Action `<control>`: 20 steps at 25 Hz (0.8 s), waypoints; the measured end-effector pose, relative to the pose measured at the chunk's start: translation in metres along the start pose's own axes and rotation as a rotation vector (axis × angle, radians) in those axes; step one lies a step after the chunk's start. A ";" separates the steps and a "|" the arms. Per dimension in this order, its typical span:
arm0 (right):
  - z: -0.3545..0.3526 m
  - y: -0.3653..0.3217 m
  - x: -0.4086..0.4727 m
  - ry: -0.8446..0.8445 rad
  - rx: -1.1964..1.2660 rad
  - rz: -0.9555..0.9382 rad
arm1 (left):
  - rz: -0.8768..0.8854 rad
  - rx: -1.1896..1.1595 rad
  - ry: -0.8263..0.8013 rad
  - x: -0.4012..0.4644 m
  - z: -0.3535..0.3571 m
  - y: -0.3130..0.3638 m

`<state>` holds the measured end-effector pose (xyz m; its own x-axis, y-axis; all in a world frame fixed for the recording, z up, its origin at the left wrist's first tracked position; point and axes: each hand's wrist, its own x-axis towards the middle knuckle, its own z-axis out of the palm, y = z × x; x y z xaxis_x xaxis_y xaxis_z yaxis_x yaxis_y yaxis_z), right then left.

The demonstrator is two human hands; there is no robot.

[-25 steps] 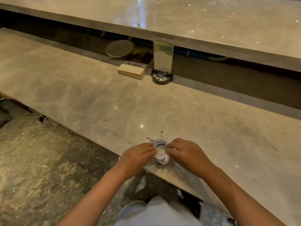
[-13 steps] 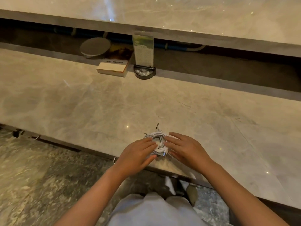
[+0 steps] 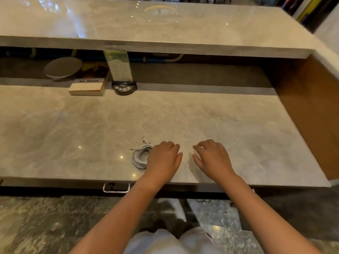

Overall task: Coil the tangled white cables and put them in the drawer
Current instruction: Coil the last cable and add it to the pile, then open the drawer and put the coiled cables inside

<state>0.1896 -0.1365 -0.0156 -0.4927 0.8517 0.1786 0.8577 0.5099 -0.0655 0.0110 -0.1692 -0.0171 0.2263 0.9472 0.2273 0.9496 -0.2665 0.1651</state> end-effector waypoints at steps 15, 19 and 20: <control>0.027 0.084 -0.160 -0.242 0.033 0.162 | -0.403 -0.009 -0.369 -0.002 0.086 0.077; 0.065 0.093 -0.167 -0.344 0.031 0.233 | -0.420 0.013 -0.327 -0.008 0.098 0.078; 0.074 0.093 -0.167 -0.385 0.023 0.245 | -0.424 0.018 -0.306 -0.008 0.100 0.078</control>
<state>0.3409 -0.2223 -0.1246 -0.2983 0.9282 -0.2223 0.9544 0.2867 -0.0834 0.1048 -0.1799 -0.1022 -0.1280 0.9808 -0.1473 0.9745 0.1519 0.1649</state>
